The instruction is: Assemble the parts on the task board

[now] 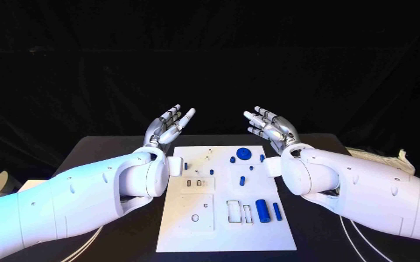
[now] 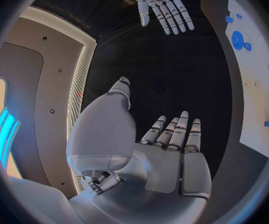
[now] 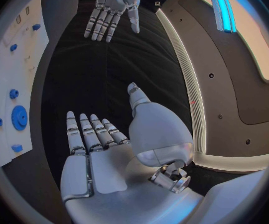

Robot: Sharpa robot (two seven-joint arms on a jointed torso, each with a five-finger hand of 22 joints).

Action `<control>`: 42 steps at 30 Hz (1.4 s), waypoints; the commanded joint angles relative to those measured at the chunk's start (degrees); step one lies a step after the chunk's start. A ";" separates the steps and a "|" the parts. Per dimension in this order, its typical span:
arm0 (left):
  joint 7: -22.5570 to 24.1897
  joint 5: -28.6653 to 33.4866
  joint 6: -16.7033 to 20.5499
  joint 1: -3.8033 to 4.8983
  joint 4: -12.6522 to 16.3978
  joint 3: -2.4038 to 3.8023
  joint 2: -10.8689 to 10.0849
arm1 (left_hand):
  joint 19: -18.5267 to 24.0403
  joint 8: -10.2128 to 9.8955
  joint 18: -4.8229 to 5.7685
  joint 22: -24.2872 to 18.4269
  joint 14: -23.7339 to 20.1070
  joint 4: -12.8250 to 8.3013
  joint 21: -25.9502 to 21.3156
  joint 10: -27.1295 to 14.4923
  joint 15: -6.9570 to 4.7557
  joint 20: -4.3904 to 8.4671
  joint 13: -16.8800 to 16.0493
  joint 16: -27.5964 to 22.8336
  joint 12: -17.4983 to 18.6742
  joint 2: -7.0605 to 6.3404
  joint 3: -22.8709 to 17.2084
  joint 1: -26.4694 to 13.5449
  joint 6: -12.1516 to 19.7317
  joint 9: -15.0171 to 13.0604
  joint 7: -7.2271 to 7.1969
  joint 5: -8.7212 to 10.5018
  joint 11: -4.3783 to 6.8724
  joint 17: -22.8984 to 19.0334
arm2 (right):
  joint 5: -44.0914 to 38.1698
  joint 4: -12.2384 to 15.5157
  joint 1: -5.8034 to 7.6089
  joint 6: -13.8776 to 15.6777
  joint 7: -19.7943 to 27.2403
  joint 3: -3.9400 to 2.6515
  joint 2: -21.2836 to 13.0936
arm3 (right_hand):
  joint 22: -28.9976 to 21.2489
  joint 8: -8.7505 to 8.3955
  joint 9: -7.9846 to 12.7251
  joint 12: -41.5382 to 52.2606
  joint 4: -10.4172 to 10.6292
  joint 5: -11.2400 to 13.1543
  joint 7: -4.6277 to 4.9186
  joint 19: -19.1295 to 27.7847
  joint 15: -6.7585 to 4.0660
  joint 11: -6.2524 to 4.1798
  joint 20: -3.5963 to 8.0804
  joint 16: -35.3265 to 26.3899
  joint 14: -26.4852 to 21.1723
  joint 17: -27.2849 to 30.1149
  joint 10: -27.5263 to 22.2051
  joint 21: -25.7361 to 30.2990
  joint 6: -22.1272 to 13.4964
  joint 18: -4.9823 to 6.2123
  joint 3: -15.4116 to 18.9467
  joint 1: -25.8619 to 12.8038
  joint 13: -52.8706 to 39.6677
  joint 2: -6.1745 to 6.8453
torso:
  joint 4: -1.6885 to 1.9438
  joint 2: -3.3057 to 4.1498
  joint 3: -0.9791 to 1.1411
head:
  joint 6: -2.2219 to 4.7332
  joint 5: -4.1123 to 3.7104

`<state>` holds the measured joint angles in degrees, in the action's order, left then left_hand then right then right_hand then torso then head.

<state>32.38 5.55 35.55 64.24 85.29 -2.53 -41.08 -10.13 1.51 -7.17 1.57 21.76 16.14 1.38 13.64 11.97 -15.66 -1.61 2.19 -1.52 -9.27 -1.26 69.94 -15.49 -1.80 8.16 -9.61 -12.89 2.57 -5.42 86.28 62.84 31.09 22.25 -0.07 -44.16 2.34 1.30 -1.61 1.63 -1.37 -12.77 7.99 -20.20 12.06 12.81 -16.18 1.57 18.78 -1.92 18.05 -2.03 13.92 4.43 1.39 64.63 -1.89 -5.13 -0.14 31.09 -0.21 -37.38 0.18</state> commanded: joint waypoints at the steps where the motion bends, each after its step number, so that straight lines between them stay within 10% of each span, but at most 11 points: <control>1: 2.56 1.81 -3.70 0.11 -0.03 0.02 0.12 | -0.50 0.41 -1.06 0.17 1.48 0.94 0.41 1.06 0.44 -0.92 -0.17 0.42 -0.22 -0.01 -0.29 2.73 -1.22 -0.14 7.11 -0.51 -0.50 0.20 | -5.26 -0.47 0.30 -9.59 -4.37 -0.05 0.14 | 0.24 0.55 -0.29 0.59 -1.81 -0.82 7.36 -1.58 0.36 0.50 -0.56 0.59 2.83 -0.24 3.03 -0.59 2.59 1.21 -0.28 4.06 -0.31 -0.40 | -0.01 0.00 -0.01 | 0.00 -0.01; 7: 2.56 1.81 -3.70 0.11 -0.03 0.02 0.12 | -3.17 0.98 -0.58 0.70 8.09 0.80 1.37 4.89 1.19 -1.07 -0.54 1.83 -0.79 1.73 -1.74 3.64 -4.44 -0.50 8.08 -0.18 -1.50 1.07 | -6.09 -0.77 0.52 -11.30 -5.21 -0.05 0.20 | 1.79 2.05 -1.29 2.51 -5.35 -0.70 7.82 -14.72 0.50 1.17 -0.48 2.79 20.37 -1.38 18.38 -3.71 13.83 3.51 -1.34 8.85 -1.31 -0.87 | -0.01 0.00 -0.01 | 0.00 -0.01; 8: 3.26 1.82 -5.47 0.03 -0.91 0.01 -1.47 | -7.66 1.78 -0.26 1.53 16.01 0.61 2.96 10.38 1.45 -1.13 -1.07 3.91 -1.80 3.23 -2.69 4.34 -8.42 -0.93 8.33 0.03 -2.07 2.09 | -12.55 -2.55 0.79 -6.20 -1.62 -0.09 -0.74 | 2.34 3.16 -1.88 4.00 -6.64 -0.59 6.99 -20.22 -0.50 0.20 -0.48 4.18 29.64 -1.88 28.23 -5.25 20.86 4.62 -1.85 10.59 -1.90 -0.97 | -0.15 -0.06 0.06 | -0.22 -0.47; 12: 3.73 1.83 -6.19 0.04 -0.81 0.01 -2.33 | -28.68 5.99 -2.61 5.27 28.65 -1.45 10.92 33.14 -1.13 -0.92 -3.12 8.42 -6.93 6.27 -4.06 7.10 -25.95 -2.93 7.63 0.57 -0.26 3.63 | -15.89 -3.76 0.88 -4.71 -1.05 -0.15 -0.82 | 2.66 4.94 -2.66 5.25 -8.65 -0.32 5.30 -25.30 -2.65 -1.93 -0.04 5.44 36.98 -1.86 36.72 -7.31 34.52 6.22 -3.05 12.68 -1.80 -1.15 | -0.10 0.10 -0.01 | -0.15 -0.69; 18: 2.33 1.80 -9.10 0.07 0.53 0.01 -4.39 | -38.77 8.21 -3.56 6.01 40.43 -5.61 14.77 43.35 -4.82 1.67 -2.79 11.53 -8.45 7.49 -5.63 11.51 -38.04 -3.38 4.73 0.50 3.02 4.86 | -24.76 -5.40 1.18 -4.07 -1.68 -0.44 -1.15 | 2.63 4.52 -2.33 4.23 -11.20 0.25 3.60 -31.70 -5.08 -4.10 2.27 5.38 44.35 -1.91 43.92 -9.49 41.50 6.31 -5.96 12.85 -1.66 -1.13 | 0.06 0.85 -0.14 | 0.11 -0.98; 26: 0.07 1.23 -11.63 0.25 6.31 0.03 -9.65 | -44.96 7.09 -3.44 5.64 47.36 -7.27 16.12 49.60 -7.23 4.19 -2.10 12.00 -6.52 6.72 -8.22 12.62 -42.46 -2.28 3.10 0.61 5.04 7.01 | -43.71 -6.80 3.03 -6.15 -6.33 -1.00 -1.54 | 3.09 3.81 -2.42 2.84 -13.75 0.29 2.36 -37.28 -7.16 -5.65 4.81 5.56 50.49 -2.55 49.10 -11.93 45.42 6.27 -8.78 11.78 -1.74 0.06 | 0.33 3.43 0.11 | 1.27 -1.53; 42: -1.73 1.02 -13.54 1.39 16.57 0.23 -14.96 | -49.05 5.09 -3.31 5.35 51.75 -7.55 17.08 53.82 -8.65 5.79 -2.21 12.88 -3.52 4.95 -9.70 11.13 -44.89 -2.07 2.31 1.14 6.05 11.32 | -85.55 -8.75 6.84 -16.53 -22.47 -1.62 0.20 | 10.47 2.55 -2.71 2.01 -14.01 3.97 -1.14 -50.97 -13.18 -9.43 12.19 17.22 67.85 -12.36 55.92 -26.45 51.29 5.81 -9.95 10.68 -1.91 3.69 | 2.49 9.73 0.12 | 3.11 -4.18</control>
<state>31.14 6.97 24.15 65.48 101.33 -2.36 -55.99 -59.17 6.80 -9.84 7.00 73.74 8.62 18.64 67.17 3.18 -9.80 -3.81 15.46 -5.26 -3.96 -10.52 81.23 -60.01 -3.94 10.33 -8.71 -6.64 13.85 -79.13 77.70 69.60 19.05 4.63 -1.67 -44.12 12.35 4.04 -4.36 3.84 -15.41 -8.97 6.90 -70.82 -0.95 3.49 -4.22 17.74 83.75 -13.47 73.83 -27.70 64.95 9.75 -8.11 75.32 -3.83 -1.87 1.83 39.35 -0.05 -34.60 -3.55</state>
